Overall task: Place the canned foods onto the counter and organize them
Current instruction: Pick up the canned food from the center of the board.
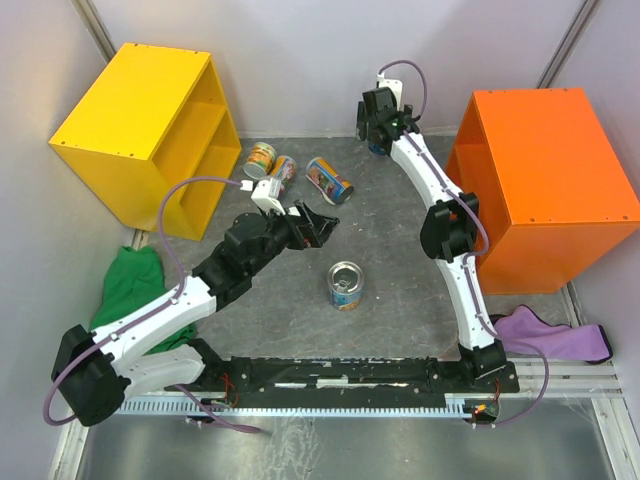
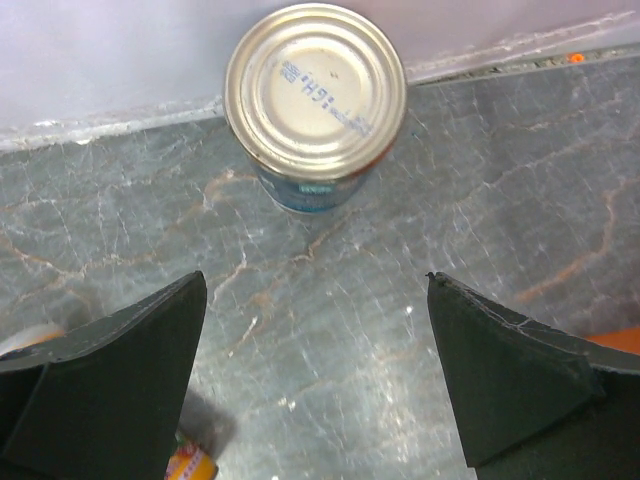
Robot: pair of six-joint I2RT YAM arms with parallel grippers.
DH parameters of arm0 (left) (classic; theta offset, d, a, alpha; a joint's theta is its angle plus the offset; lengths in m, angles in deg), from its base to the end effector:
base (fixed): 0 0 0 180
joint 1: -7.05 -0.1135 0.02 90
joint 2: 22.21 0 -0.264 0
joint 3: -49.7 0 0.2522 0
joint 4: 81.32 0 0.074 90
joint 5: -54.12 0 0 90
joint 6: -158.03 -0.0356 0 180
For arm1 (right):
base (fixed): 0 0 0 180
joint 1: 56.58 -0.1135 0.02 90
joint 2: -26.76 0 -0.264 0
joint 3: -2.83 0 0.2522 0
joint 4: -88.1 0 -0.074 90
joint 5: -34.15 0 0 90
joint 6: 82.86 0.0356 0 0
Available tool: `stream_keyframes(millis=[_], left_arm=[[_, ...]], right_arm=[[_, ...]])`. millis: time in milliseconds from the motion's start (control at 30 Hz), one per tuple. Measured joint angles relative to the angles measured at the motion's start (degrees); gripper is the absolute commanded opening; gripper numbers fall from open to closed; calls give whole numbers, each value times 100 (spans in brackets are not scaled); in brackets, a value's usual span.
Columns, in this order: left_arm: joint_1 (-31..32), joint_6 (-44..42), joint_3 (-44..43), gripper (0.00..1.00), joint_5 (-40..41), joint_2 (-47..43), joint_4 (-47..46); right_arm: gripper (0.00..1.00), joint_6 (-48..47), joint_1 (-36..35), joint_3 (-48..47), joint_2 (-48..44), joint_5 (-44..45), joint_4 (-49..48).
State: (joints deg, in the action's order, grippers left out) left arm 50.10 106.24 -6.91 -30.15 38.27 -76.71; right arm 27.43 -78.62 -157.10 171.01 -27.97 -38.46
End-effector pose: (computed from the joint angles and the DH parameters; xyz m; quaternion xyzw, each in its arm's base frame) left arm 0.1849 -0.1679 0.3101 -0.0007 0.7572 -0.3959 0.5195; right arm 0.5257 0.1949 0.2713 0.0927 0.8729 -0.0474 0.4766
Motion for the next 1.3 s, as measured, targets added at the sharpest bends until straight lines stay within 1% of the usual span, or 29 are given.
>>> stream_keyframes(millis=[167,400,733,1300], left_arm=[[-111,-66,203,99,-160,39,-448],[-505,-70,452,99,-503,133,-1027],[-922,-74,662,99,-1049,168,-1567],[-1121,-306,866,99,-1550,339,-2201]], right_arm=[[99,-98,83,-149,387,-127,-511],[99,-208,151,-374,929,-240,-938],[99,-435,199,-433,1108,-201,-1331],[99,-780,367,-682,1488,-105,-2000]])
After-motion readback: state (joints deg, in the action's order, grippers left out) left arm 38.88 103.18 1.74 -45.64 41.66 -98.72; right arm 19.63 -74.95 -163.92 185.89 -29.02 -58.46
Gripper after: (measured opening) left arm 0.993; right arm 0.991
